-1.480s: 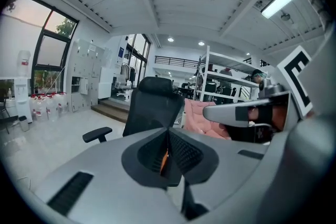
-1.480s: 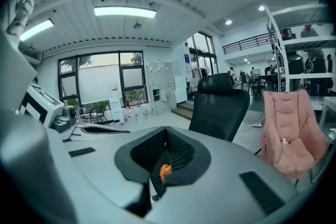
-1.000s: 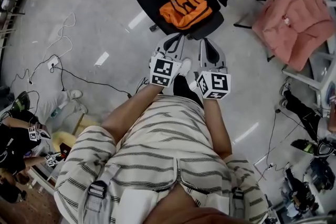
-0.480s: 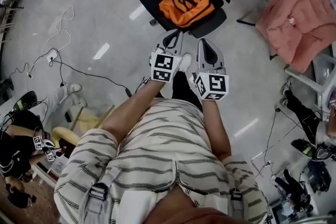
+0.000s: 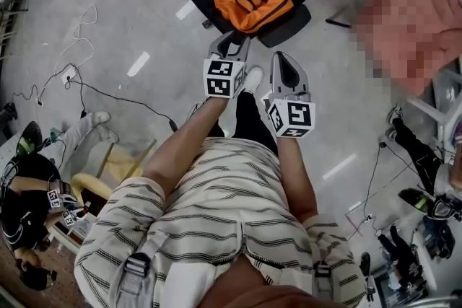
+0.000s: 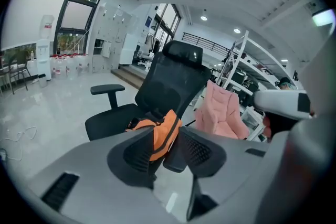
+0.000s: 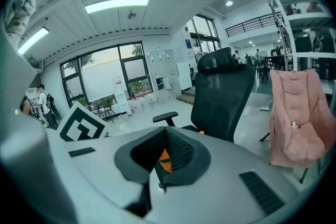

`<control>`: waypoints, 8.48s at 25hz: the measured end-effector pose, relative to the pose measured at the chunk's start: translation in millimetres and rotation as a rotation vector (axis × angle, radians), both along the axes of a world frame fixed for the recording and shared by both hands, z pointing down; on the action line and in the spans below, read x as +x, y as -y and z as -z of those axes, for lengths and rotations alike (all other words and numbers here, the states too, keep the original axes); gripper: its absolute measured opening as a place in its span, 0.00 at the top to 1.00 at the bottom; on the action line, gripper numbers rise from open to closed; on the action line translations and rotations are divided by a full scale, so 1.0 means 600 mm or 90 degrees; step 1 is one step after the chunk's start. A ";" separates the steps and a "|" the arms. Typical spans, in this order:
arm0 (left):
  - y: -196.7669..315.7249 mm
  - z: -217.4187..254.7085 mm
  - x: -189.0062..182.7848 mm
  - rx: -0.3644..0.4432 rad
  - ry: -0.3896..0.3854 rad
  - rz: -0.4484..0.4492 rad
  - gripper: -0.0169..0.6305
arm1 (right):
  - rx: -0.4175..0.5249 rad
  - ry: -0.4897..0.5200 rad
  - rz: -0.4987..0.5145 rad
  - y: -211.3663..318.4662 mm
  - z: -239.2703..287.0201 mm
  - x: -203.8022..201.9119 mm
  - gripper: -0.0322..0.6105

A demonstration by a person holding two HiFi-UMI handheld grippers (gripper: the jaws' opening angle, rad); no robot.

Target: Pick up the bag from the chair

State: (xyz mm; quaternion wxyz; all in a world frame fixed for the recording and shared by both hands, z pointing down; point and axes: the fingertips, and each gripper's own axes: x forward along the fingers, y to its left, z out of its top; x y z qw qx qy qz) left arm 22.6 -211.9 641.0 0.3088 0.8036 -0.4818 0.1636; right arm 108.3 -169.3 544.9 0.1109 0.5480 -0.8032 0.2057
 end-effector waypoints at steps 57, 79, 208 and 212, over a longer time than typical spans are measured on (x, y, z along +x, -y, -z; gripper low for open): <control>0.050 -0.204 0.053 -0.099 0.158 -0.134 0.91 | -0.078 0.005 -0.020 -0.024 -0.086 0.031 0.92; 0.068 -0.122 0.065 -0.057 0.115 -0.087 0.92 | -0.058 0.010 -0.036 -0.023 -0.062 0.057 0.92; 0.016 0.388 -0.032 0.257 -0.041 -0.035 0.93 | 0.138 0.040 0.010 0.067 0.208 -0.006 0.92; 0.021 0.389 -0.030 0.258 -0.042 -0.034 0.93 | 0.136 0.040 0.007 0.072 0.208 0.001 0.92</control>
